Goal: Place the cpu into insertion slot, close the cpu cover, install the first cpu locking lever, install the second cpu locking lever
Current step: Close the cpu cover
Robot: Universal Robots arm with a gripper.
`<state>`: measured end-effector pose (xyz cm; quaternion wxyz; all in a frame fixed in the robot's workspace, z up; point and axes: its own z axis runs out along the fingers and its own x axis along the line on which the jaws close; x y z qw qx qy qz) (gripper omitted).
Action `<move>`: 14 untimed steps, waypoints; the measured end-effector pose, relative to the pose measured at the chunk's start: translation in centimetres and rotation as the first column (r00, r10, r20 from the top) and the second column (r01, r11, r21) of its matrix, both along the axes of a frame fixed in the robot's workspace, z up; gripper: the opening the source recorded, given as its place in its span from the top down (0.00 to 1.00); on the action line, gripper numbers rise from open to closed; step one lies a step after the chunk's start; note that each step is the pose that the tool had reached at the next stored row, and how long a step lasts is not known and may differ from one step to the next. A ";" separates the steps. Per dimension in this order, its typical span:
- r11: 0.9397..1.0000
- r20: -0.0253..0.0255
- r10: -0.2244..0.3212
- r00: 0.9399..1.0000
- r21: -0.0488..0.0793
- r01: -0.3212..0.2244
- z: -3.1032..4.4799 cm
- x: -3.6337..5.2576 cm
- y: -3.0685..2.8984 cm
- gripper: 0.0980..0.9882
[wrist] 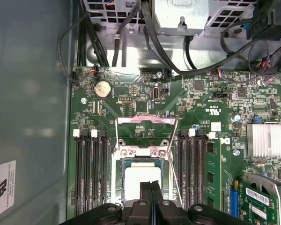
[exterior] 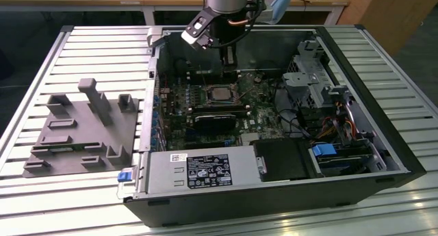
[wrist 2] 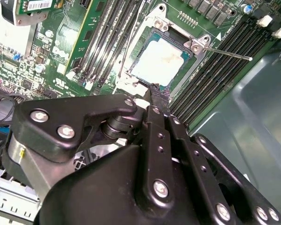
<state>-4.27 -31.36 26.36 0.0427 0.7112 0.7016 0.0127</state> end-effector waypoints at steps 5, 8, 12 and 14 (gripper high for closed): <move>1.000 0.000 0.000 1.000 0.000 0.000 0.02 0.16 0.00 1.00; 1.000 0.000 0.000 1.000 0.000 0.000 0.02 0.50 0.00 1.00; 1.000 0.000 0.000 1.000 0.000 0.000 0.01 1.07 0.00 1.00; 1.000 0.000 0.000 1.000 0.000 0.000 0.01 1.37 0.00 1.00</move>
